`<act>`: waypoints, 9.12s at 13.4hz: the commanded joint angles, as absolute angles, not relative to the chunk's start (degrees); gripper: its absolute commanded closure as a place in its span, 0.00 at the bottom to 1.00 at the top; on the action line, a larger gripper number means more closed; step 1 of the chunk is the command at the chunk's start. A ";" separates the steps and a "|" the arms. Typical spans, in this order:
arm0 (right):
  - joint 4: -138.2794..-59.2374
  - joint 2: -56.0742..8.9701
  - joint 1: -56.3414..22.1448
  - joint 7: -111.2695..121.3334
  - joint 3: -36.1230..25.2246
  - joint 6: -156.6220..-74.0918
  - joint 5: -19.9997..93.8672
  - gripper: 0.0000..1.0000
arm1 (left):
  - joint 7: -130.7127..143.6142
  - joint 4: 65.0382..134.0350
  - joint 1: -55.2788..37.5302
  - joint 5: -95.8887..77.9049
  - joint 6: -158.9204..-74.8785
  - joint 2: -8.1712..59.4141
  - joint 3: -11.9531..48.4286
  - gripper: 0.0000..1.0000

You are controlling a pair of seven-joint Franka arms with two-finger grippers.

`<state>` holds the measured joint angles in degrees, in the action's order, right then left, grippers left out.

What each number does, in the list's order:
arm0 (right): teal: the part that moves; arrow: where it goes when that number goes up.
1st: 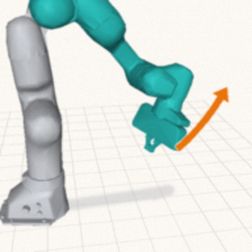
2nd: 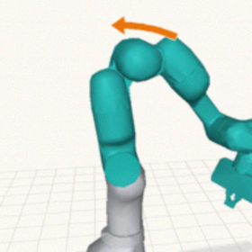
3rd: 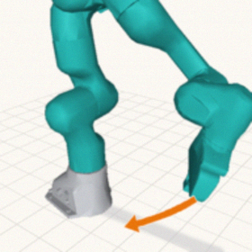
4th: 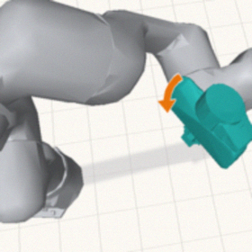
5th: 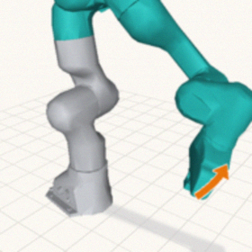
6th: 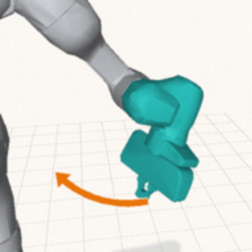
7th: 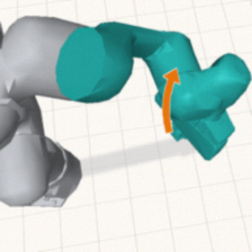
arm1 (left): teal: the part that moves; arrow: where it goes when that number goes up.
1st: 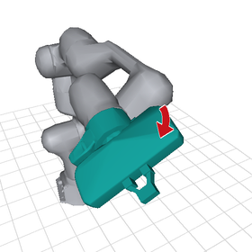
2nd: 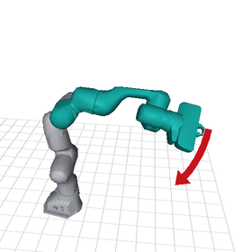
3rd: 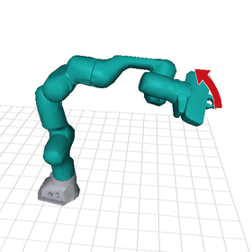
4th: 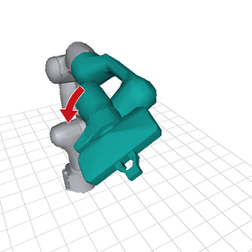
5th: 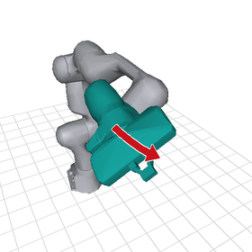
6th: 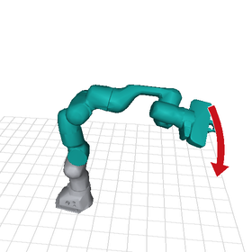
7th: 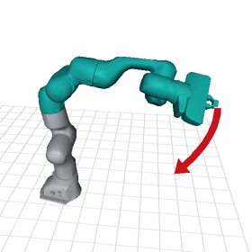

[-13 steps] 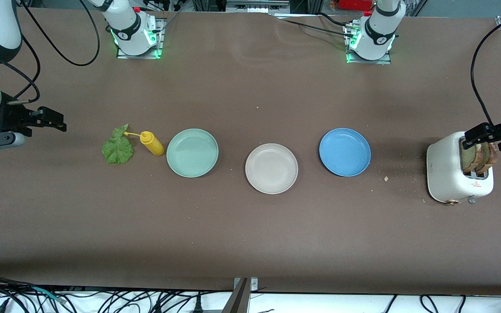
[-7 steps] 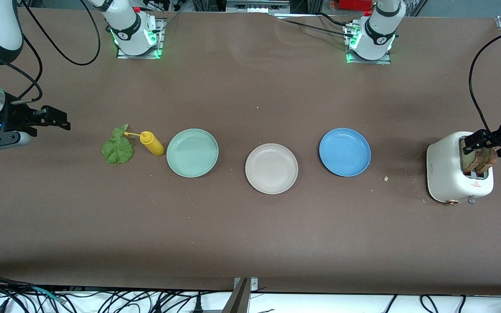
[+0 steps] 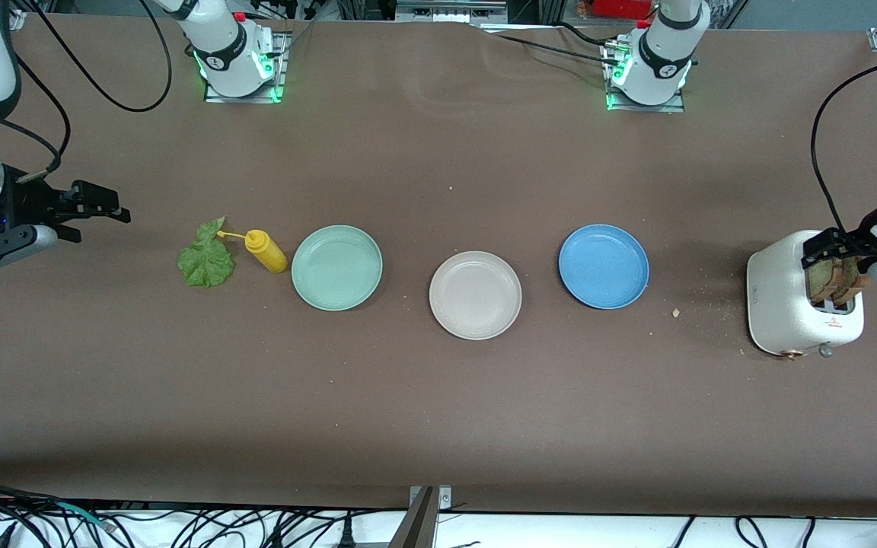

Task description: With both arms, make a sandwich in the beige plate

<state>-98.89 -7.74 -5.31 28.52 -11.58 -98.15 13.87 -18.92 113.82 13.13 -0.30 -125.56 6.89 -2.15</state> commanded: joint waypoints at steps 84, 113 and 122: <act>-74.27 -38.23 -11.86 76.58 -10.90 -95.88 42.72 0.98 | -23.91 88.51 -15.12 -68.91 -113.64 45.35 2.11 0.25; -70.75 -43.24 -58.79 22.95 -11.07 -103.98 -28.98 0.98 | -11.87 90.53 -3.34 -14.77 -103.10 21.36 -6.68 0.00; -68.64 -41.23 -54.16 23.03 -11.43 -103.53 -20.78 0.98 | -10.55 90.27 -3.16 -8.61 -99.50 13.63 -6.77 0.00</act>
<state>-70.18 -42.99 -57.49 22.41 -11.90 -104.27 -25.11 -11.88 88.71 -3.11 -11.01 -100.52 16.33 -7.03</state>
